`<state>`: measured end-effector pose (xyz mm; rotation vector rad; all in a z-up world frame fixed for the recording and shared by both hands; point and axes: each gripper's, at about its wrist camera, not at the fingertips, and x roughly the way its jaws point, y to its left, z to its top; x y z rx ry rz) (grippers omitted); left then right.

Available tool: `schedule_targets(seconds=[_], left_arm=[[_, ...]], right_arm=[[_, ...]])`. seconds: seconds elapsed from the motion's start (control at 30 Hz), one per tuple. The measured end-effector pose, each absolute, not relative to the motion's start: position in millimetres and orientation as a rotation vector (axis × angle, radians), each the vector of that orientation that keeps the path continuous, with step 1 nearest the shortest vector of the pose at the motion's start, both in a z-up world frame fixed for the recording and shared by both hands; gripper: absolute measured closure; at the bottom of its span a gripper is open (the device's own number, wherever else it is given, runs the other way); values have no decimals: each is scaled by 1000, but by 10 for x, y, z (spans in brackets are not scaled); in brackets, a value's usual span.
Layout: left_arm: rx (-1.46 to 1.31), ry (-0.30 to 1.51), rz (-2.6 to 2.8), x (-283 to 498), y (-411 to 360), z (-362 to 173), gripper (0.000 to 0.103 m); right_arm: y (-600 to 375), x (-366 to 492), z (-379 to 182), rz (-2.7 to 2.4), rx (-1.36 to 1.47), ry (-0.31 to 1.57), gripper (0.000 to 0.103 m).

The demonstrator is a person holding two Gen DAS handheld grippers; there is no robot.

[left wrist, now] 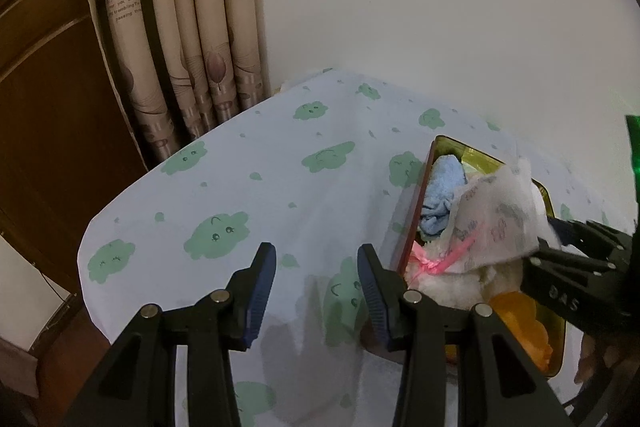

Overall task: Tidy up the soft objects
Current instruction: 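Carry the white folded sock into the tin box and open the right gripper, then grasp the red-and-white cloth with the right gripper while the left grasps the black knit pouch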

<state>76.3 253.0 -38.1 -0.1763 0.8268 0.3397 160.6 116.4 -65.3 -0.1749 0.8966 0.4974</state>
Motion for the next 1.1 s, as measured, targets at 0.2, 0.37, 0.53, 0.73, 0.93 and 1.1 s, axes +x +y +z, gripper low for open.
schedule_targets(seconds=[0.2,0.37,0.53,0.73,0.93,1.1], left_arm=[[-164,825,340,760,2497,-380,60],[-144,818,350,753,2473,-370,60],[-123,814,350,746,2437,-359,60],[-97,806,352,739,2389,-344,60],[-91,799,330,724,2323,-335,60],[-101,803,312,731,2289,-343,60]], right_arm=[[1002,1435,-576,488,-160,900,45],[810,1268,-478,479,-108,882,38],[548,1086,-359,463,-77,859,38],[-162,959,-356,335,-36,859,38],[-1104,1009,-529,130,8,889,38],[-1754,1060,-696,-5,43,896,19]])
